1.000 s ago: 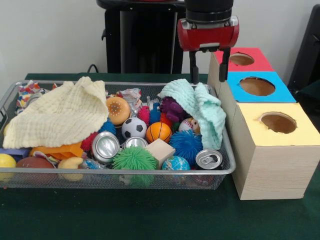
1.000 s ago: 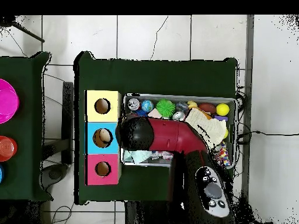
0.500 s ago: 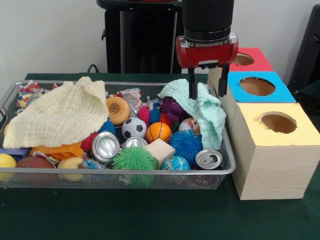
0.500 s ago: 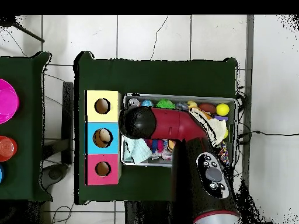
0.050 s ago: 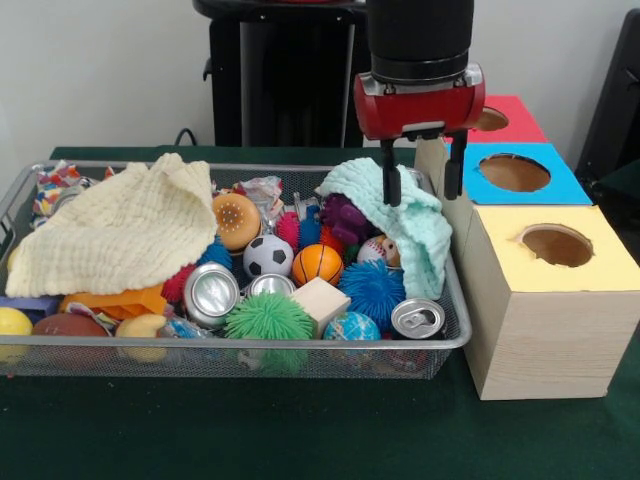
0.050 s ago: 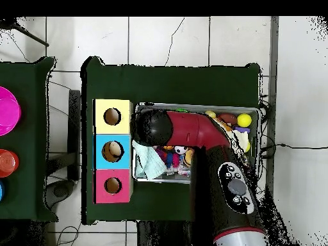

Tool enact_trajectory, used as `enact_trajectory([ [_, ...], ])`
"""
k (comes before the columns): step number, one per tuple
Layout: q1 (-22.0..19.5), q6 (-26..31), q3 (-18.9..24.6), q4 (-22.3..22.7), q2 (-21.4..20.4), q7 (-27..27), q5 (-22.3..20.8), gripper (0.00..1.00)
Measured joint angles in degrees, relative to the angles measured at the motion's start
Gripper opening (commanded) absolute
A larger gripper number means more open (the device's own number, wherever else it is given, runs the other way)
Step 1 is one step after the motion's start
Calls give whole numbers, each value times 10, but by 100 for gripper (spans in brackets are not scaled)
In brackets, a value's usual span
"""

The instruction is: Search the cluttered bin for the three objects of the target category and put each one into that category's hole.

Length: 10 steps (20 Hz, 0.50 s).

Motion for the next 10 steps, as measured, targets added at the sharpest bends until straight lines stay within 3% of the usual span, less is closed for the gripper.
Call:
enact_trajectory([
  [10, -4, 80, 22, -82, 15, 0, -3, 100],
])
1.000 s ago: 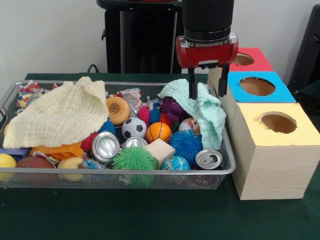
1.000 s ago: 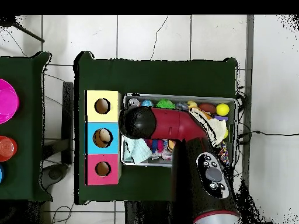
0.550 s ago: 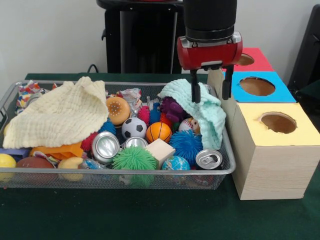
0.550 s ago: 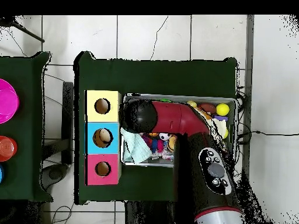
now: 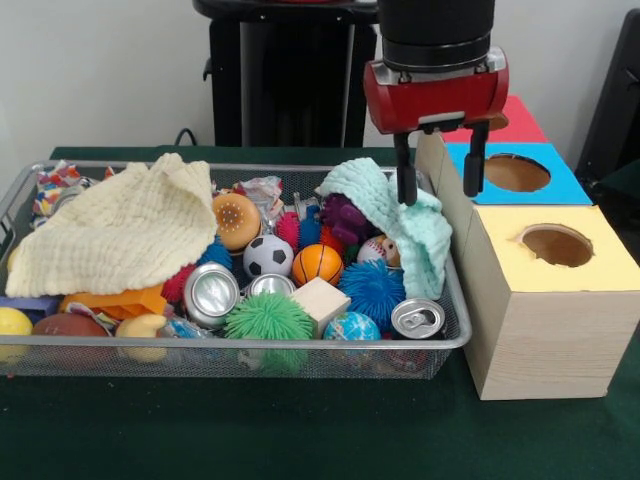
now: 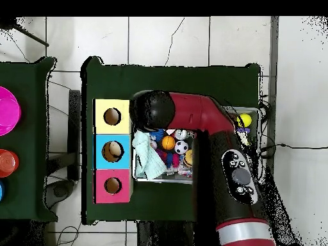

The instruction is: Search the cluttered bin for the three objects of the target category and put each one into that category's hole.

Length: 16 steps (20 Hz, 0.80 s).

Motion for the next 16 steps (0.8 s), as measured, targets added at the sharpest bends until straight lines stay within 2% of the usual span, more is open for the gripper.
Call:
enact_trajectory([
  [11, -5, 74, 19, -126, 66, 0, -19, 100],
  [14, -9, 106, 31, -181, 101, 0, -30, 100],
  [16, -10, 115, 35, -196, 111, 0, -34, 100],
])
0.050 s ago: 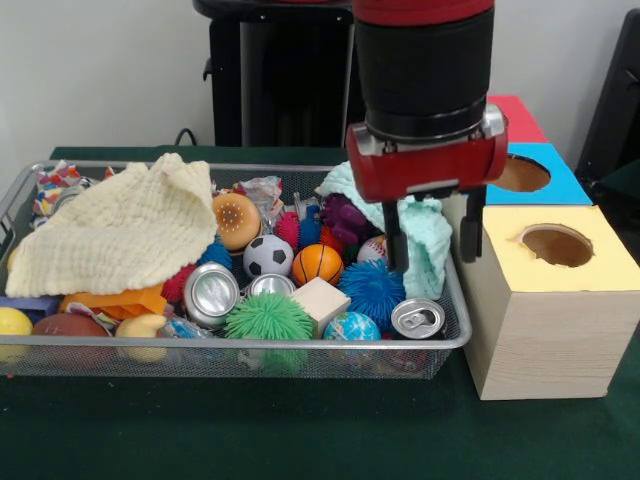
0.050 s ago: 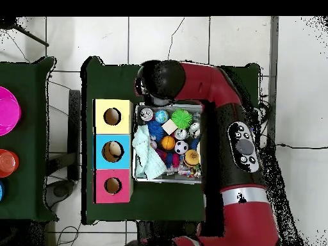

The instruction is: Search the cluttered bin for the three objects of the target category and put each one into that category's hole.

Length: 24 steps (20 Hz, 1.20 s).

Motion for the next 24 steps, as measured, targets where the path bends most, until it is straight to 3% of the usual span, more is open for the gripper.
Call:
enact_trajectory([
  [2, -3, 20, 8, -32, 21, -1, -7, 100],
  [8, -13, 40, 15, -70, 49, -4, -23, 100],
  [24, -97, 40, 25, -71, 41, -8, -60, 100],
])
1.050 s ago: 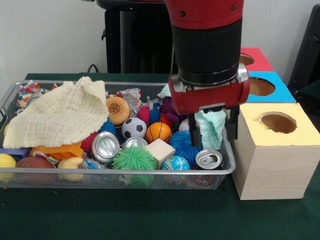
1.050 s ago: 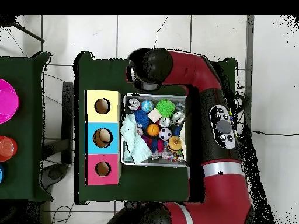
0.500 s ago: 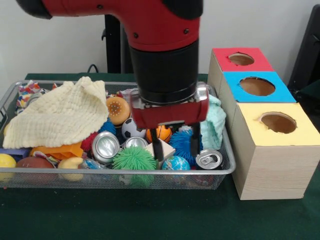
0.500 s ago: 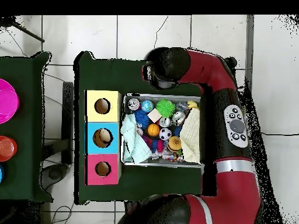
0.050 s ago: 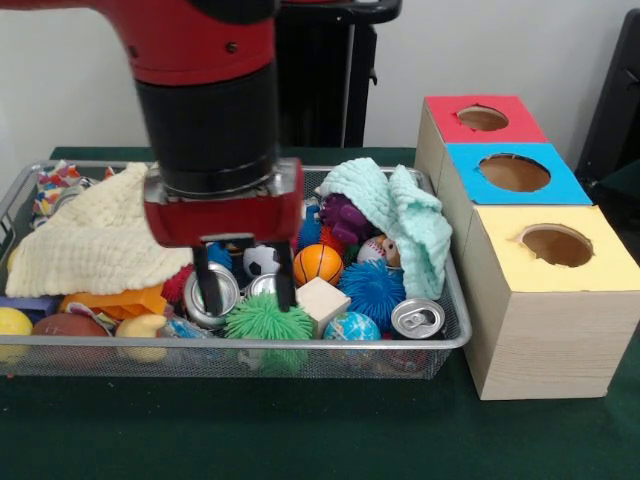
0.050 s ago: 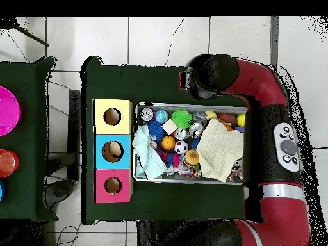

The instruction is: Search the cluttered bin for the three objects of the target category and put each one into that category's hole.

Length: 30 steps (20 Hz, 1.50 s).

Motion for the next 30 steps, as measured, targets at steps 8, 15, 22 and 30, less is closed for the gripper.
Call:
enact_trajectory([
  [8, -22, 0, 8, 0, -9, -1, -4, 100],
  [15, -22, 0, 28, 3, -2, -1, -6, 100],
  [22, -24, -11, 45, 21, 0, -1, -16, 100],
  [30, -33, -13, 65, 21, 22, -1, -40, 100],
])
